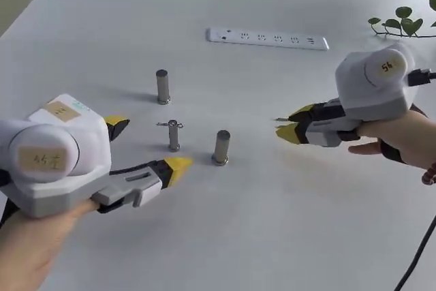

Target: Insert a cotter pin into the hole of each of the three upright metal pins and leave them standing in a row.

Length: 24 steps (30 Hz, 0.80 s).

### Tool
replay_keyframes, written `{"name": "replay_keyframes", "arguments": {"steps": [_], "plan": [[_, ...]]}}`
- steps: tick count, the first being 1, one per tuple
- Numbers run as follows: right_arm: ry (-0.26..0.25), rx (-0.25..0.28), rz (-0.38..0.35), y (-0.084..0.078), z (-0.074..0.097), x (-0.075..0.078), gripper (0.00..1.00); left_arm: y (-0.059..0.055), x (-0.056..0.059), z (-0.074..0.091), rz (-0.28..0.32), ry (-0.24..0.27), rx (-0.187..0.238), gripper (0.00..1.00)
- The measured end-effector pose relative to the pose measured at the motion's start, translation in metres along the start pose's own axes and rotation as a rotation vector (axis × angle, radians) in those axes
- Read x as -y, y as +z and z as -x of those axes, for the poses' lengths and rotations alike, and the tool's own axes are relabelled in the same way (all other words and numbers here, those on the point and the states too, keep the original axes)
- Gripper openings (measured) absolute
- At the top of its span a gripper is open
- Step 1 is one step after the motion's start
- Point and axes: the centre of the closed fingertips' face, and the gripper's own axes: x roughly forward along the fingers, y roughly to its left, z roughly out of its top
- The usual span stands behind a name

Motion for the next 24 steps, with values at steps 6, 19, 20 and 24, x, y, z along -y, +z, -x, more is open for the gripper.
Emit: {"name": "replay_keyframes", "arguments": {"steps": [6, 19, 20, 24], "plan": [[-0.035, -0.066, 0.000, -0.014, -0.004, 0.020, 0.17, 0.001, -0.005, 0.000, -0.008, 0.016, -0.001, 0.62], [-0.035, -0.165, 0.037, -0.032, -0.012, 0.041, 0.11, -0.006, -0.006, -0.001, -0.011, 0.013, -0.016, 0.60], [-0.033, -0.172, 0.043, -0.033, -0.012, 0.041, 0.11, -0.007, -0.006, -0.001, -0.008, 0.013, -0.018, 0.60], [-0.030, -0.206, 0.051, -0.038, -0.013, 0.042, 0.08, -0.009, -0.007, -0.001, -0.007, 0.012, -0.024, 0.59]]}}
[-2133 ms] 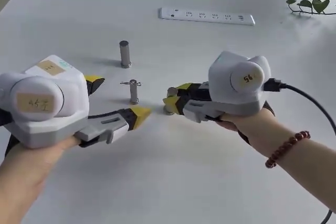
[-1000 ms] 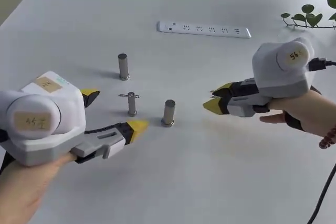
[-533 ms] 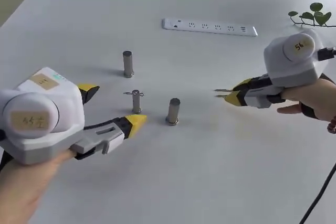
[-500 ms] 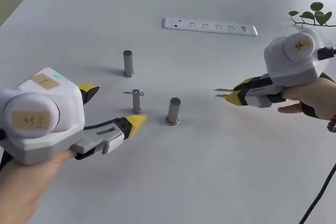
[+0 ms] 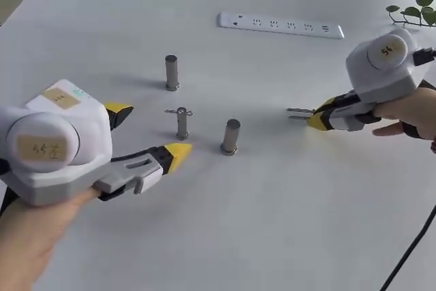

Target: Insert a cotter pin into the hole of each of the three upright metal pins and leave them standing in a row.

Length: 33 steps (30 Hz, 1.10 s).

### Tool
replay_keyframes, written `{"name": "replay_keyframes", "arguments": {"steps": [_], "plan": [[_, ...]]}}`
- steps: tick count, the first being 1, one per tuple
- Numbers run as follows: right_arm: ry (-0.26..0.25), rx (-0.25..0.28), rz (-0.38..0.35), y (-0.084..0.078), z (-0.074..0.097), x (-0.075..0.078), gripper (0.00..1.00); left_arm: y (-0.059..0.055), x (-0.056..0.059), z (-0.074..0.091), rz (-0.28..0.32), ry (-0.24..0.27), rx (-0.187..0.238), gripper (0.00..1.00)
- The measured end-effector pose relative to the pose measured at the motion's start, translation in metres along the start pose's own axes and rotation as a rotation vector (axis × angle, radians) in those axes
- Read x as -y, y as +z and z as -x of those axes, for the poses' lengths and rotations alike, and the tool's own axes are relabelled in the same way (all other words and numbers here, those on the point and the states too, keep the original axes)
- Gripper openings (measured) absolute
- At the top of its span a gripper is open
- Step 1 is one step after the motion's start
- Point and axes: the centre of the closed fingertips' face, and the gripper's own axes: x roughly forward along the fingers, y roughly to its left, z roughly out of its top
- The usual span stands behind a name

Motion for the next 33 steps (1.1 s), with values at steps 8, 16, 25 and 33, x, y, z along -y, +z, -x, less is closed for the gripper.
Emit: {"name": "replay_keyframes", "arguments": {"steps": [8, 16, 25, 33], "plan": [[0.021, -0.057, -0.012, -0.001, -0.001, 0.000, 0.02, 0.003, 0.002, 0.001, 0.004, -0.008, 0.008, 0.56], [0.022, -0.121, 0.068, -0.004, -0.001, 0.003, 0.00, 0.007, 0.008, 0.002, 0.010, -0.035, 0.004, 0.56], [0.019, -0.127, 0.192, -0.002, -0.003, 0.003, 0.00, 0.009, 0.014, 0.003, 0.019, -0.058, -0.010, 0.53], [-0.002, -0.094, 0.237, 0.006, 0.008, -0.008, 0.00, 0.009, 0.021, 0.004, 0.019, -0.078, -0.032, 0.50]]}}
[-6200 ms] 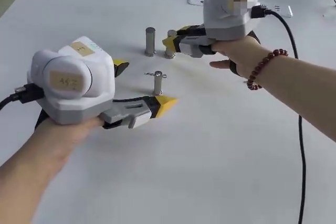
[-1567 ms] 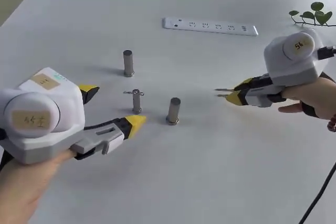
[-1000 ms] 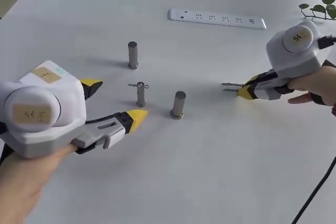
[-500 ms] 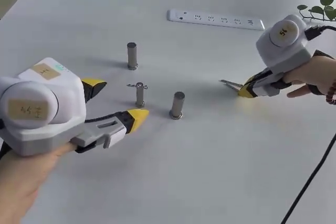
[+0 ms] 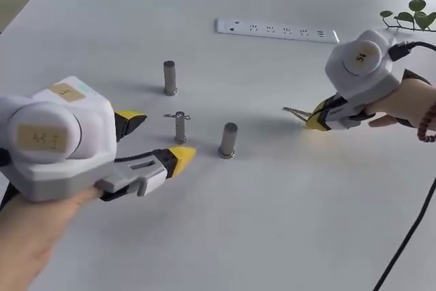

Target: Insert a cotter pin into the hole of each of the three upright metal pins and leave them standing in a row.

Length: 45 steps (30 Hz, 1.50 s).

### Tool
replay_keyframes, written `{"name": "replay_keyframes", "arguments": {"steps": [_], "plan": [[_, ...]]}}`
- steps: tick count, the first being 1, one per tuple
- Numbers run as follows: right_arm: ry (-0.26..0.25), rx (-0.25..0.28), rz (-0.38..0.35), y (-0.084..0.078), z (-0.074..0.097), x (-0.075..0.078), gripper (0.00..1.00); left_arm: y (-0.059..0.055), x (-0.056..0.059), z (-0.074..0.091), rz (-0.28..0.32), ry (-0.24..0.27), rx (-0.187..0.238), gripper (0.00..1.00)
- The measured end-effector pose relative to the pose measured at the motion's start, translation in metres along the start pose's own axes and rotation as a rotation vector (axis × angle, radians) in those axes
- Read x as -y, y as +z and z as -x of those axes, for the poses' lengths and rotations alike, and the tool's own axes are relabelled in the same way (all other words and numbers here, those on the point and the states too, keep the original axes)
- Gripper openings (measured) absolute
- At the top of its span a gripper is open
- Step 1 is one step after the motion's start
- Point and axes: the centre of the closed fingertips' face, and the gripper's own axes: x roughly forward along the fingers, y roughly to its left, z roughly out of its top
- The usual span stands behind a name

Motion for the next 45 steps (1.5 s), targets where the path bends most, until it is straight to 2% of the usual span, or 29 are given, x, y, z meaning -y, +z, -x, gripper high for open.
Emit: {"name": "replay_keyframes", "arguments": {"steps": [5, 7, 12, 19, 22, 26, 28, 31, 37, 41, 45], "plan": [[0.003, 0.029, 0.029, 0.008, 0.009, -0.015, 0.00, 0.002, 0.007, 0.000, 0.003, -0.019, -0.006, 0.50], [0.006, 0.047, 0.049, 0.012, 0.007, -0.015, 0.00, 0.004, 0.011, 0.000, 0.002, -0.036, -0.008, 0.48], [0.019, 0.095, 0.064, 0.025, 0.020, -0.036, 0.00, 0.010, 0.020, -0.001, 0.014, -0.077, 0.005, 0.44], [0.051, 0.159, 0.117, 0.043, 0.033, -0.067, 0.00, 0.005, 0.034, -0.005, 0.081, -0.130, -0.019, 0.39], [0.090, 0.181, 0.140, 0.050, 0.035, -0.084, 0.00, 0.003, 0.041, -0.007, 0.133, -0.159, -0.027, 0.36], [0.114, 0.207, 0.161, 0.057, 0.037, -0.100, 0.00, 0.003, 0.047, -0.008, 0.189, -0.189, -0.026, 0.35], [0.129, 0.223, 0.176, 0.061, 0.038, -0.107, 0.00, 0.002, 0.051, -0.008, 0.200, -0.203, -0.034, 0.33], [0.159, 0.258, 0.191, 0.070, 0.039, -0.119, 0.00, 0.000, 0.060, -0.009, 0.251, -0.248, -0.053, 0.28], [0.196, 0.310, 0.245, 0.081, 0.041, -0.137, 0.00, 0.000, 0.068, -0.010, 0.284, -0.282, -0.069, 0.26], [0.201, 0.301, 0.299, 0.080, 0.040, -0.144, 0.00, 0.001, 0.074, -0.011, 0.316, -0.308, -0.073, 0.24], [0.224, 0.320, 0.334, 0.083, 0.041, -0.153, 0.00, -0.001, 0.077, -0.011, 0.340, -0.323, -0.093, 0.21]]}}
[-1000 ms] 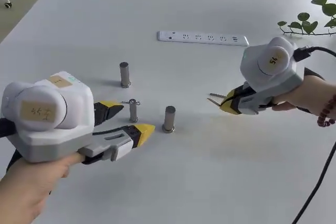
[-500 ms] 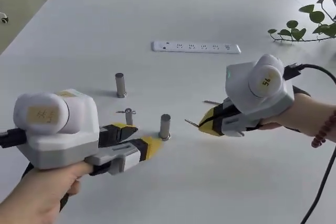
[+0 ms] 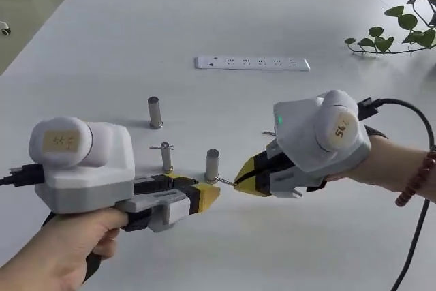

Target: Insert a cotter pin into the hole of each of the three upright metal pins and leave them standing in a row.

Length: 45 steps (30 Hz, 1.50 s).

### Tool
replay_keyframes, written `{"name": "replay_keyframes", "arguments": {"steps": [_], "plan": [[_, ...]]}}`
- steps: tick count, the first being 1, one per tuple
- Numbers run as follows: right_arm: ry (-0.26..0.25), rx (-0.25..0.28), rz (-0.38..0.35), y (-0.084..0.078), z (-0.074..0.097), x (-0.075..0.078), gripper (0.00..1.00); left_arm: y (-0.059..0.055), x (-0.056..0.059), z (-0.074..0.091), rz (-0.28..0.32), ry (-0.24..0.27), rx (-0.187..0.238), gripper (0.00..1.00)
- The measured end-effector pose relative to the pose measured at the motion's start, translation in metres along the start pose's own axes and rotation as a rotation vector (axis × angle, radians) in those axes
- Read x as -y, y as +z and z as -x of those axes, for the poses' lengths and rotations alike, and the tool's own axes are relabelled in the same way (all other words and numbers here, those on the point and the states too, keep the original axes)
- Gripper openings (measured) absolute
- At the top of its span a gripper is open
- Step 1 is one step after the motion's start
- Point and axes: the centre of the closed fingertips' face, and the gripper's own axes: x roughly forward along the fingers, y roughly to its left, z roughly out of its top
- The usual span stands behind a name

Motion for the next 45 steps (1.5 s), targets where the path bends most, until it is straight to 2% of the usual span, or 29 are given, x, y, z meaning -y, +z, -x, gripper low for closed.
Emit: {"name": "replay_keyframes", "arguments": {"steps": [3, 7, 16, 21, 28, 29, 30, 31, 36, 37, 39, 42, 45], "plan": [[0.012, 0.022, 0.014, 0.006, 0.000, -0.005, 0.00, -0.003, 0.003, -0.002, 0.031, -0.012, -0.011, 0.19], [0.024, 0.024, 0.058, 0.011, -0.001, -0.010, 0.00, -0.005, 0.005, -0.002, 0.037, -0.023, -0.017, 0.15], [0.045, 0.042, 0.107, 0.022, -0.003, -0.016, 0.00, -0.002, 0.012, -0.001, 0.084, -0.060, -0.004, 0.07], [0.042, 0.038, 0.124, 0.023, -0.003, -0.017, 0.00, -0.004, 0.013, 0.000, 0.088, -0.063, -0.005, 0.02], [0.036, 0.028, 0.141, 0.023, -0.003, -0.018, 0.00, -0.005, 0.013, 0.001, 0.103, -0.057, -0.003, 0.01], [0.033, 0.030, 0.139, 0.023, -0.002, -0.018, 0.00, -0.004, 0.012, 0.001, 0.108, -0.056, 0.002, 0.01], [0.031, 0.031, 0.138, 0.023, -0.002, -0.017, 0.00, -0.004, 0.012, 0.001, 0.145, -0.055, 0.012, 0.01], [0.028, 0.031, 0.138, 0.023, -0.002, -0.017, 0.00, -0.004, 0.012, 0.001, 0.145, -0.063, 0.015, 0.01], [0.028, 0.042, 0.102, 0.025, -0.002, -0.016, 0.00, -0.002, 0.014, 0.002, 0.065, -0.060, 0.026, 0.00], [0.022, 0.044, 0.099, 0.025, -0.001, -0.016, 0.00, -0.001, 0.014, 0.003, 0.026, -0.055, 0.029, 0.00], [0.022, 0.050, 0.085, 0.025, -0.002, -0.017, 0.00, -0.002, 0.015, 0.003, -0.005, -0.050, 0.018, 0.00], [0.038, 0.079, -0.004, 0.026, -0.004, -0.018, 0.00, -0.003, 0.015, 0.003, -0.026, -0.046, 0.008, 0.00], [0.040, 0.121, -0.082, 0.027, -0.002, -0.014, 0.00, -0.001, 0.013, 0.004, -0.030, -0.046, 0.017, 0.00]]}}
